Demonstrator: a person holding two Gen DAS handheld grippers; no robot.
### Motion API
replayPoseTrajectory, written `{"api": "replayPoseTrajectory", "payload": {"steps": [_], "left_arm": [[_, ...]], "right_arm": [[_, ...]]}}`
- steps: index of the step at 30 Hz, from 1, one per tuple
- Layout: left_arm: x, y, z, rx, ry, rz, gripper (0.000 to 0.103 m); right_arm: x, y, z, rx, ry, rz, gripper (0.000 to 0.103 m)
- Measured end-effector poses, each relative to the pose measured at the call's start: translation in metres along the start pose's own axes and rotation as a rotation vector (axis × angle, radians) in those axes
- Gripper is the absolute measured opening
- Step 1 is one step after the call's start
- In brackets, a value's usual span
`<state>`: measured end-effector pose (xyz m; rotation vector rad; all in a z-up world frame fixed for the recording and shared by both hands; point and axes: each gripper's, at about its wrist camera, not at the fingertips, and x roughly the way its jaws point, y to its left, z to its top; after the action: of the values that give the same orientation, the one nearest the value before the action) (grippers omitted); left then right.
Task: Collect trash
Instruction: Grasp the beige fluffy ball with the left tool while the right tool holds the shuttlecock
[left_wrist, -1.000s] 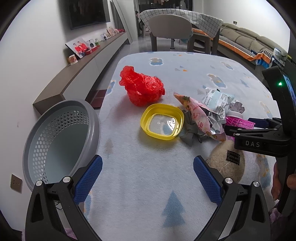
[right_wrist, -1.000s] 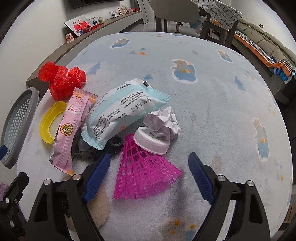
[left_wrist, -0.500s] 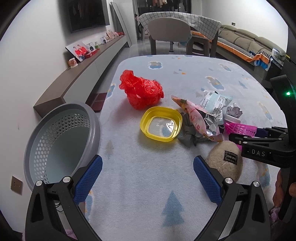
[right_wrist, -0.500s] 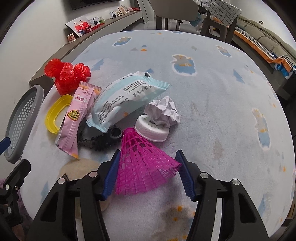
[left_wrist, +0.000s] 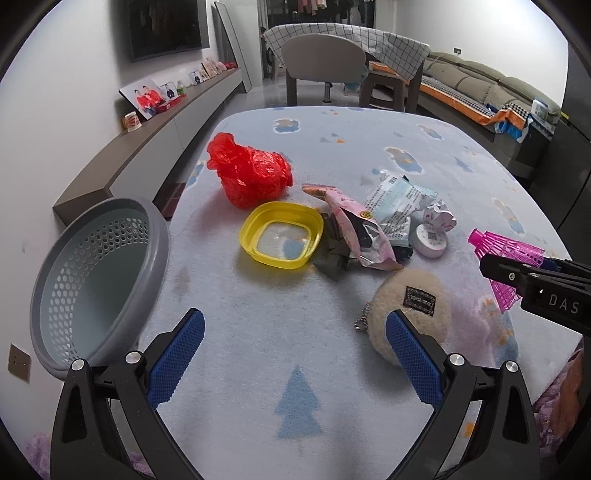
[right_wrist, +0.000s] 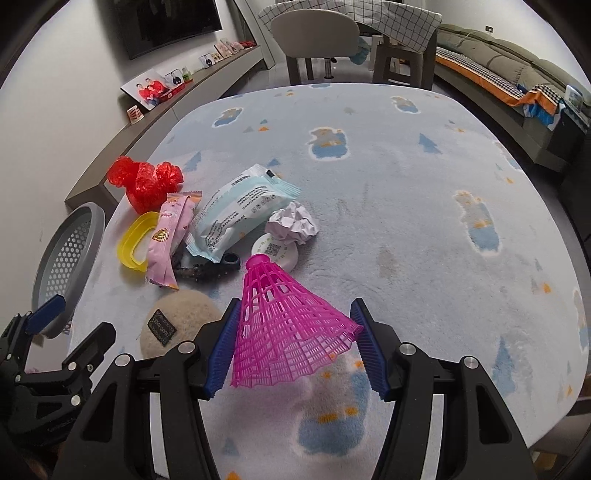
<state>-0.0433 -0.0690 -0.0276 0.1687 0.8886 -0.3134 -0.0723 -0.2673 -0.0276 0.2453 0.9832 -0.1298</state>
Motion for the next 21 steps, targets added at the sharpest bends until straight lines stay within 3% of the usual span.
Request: {"api": "replayPoseTrajectory", "payload": {"steps": [11, 21], "left_arm": [[0.010, -0.042, -0.006, 0.012, 0.007, -0.078, 0.097], [0.030, -0.062, -0.003, 0.018, 0.033, -0.062, 0.097]], "right_arm": [[-0.013, -0.019, 0.000, 0.046, -0.034, 0.009, 0.058], [-0.017, -0.032, 0.000, 0.082, -0.038, 0.011, 0.058]]}}
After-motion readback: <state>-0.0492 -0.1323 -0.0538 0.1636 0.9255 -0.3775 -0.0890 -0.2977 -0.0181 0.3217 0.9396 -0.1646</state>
